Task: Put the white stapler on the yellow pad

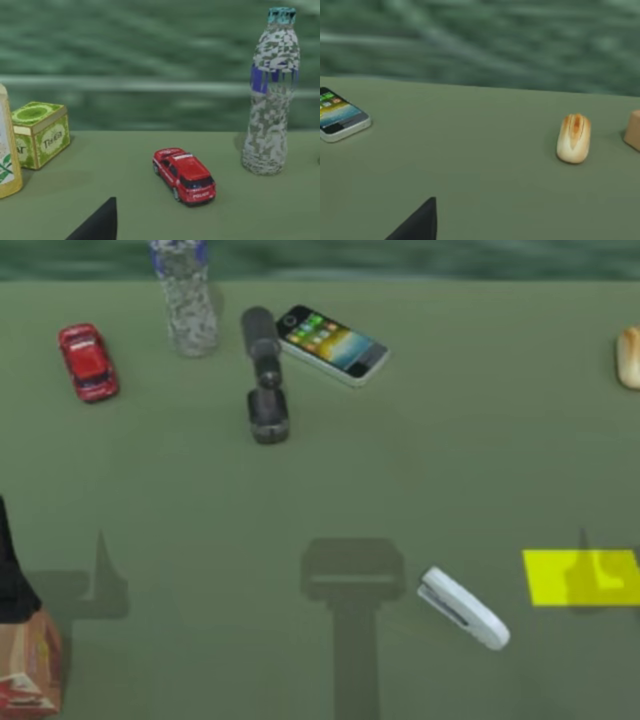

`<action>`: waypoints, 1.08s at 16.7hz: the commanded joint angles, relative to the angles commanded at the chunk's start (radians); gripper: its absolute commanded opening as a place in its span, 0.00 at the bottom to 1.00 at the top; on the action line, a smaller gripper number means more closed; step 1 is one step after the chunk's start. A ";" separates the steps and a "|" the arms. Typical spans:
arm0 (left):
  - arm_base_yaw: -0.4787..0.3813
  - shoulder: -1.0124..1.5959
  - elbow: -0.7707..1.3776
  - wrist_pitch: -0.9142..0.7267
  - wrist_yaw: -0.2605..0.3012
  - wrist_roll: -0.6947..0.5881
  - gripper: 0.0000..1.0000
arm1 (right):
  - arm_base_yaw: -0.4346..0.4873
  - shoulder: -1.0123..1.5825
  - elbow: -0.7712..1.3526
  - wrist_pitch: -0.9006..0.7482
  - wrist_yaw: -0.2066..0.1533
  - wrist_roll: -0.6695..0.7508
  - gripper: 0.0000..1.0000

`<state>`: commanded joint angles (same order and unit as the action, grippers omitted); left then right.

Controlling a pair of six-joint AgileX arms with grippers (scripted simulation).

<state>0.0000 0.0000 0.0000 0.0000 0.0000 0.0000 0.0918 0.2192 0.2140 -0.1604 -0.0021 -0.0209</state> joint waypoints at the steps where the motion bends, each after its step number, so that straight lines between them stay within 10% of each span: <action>1: 0.000 0.000 0.000 0.000 0.000 0.000 1.00 | 0.026 0.074 0.066 -0.048 0.001 -0.006 1.00; 18: 0.000 0.000 0.000 0.000 0.000 0.000 1.00 | 0.523 1.600 1.262 -0.979 0.002 -0.132 1.00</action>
<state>0.0000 0.0000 0.0000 0.0000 0.0000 0.0000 0.6150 1.8190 1.4763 -1.1394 -0.0005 -0.1534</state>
